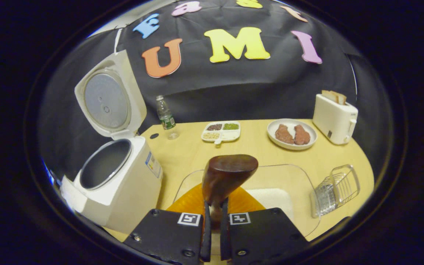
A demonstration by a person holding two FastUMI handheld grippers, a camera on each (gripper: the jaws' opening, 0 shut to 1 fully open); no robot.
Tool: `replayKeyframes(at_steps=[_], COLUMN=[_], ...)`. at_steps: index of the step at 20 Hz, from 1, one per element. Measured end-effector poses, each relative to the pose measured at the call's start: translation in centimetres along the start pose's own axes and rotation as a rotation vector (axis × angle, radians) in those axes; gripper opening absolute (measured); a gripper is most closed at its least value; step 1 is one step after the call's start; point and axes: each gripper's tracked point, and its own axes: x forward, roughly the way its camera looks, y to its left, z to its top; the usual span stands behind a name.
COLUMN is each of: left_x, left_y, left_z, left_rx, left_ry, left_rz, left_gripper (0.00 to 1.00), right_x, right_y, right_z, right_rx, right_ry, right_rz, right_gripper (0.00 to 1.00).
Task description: Close the left gripper, press the button to open the rice cooker; take a wooden spoon from the chopstick holder with the right hand, scoop a spoonful of rice and pour it into the rice cooker, then put the wooden spoon back into the chopstick holder.
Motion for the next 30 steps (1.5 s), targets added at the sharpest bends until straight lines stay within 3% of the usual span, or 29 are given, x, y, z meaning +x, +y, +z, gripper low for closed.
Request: replayKeyframes(at_steps=[1, 5, 11, 19, 24, 30], left_x=[-0.2, -0.3, -0.4, -0.6, -0.7, -1.7], left_y=[-0.1, -0.8, -3.0, -5.7, -6.7, -4.7], left_z=[0.0, -0.1, 0.6, 2.2, 2.7, 2.7], left_rx=[0.001, 0.007, 0.024, 0.016, 0.013, 0.024], left_ry=[0.0, 0.001, -0.01, -0.066, -0.089, -0.099], left_rz=[-0.001, -0.003, -0.021, -0.012, -0.016, 0.006], left_gripper=[0.95, 0.95, 0.95, 0.94, 0.95, 0.94], right_x=[0.0, -0.4, -2.2, -6.6, -9.2, -7.8], right_y=[0.1, -0.4, -4.8, -8.8, -4.9, 6.3], right_z=[0.0, 0.5, 1.5, 7.4, 12.5, 16.5], right_rx=[0.067, 0.256, 0.507, 0.75, 0.775, 0.694], right_ry=[0.017, 0.04, 0.021, -0.089, -0.113, -0.083], right_rz=[0.022, 0.067, 0.1, 0.192, 0.313, 0.477], right_gripper=[0.15, 0.15, 0.15, 0.15, 0.14, 0.15])
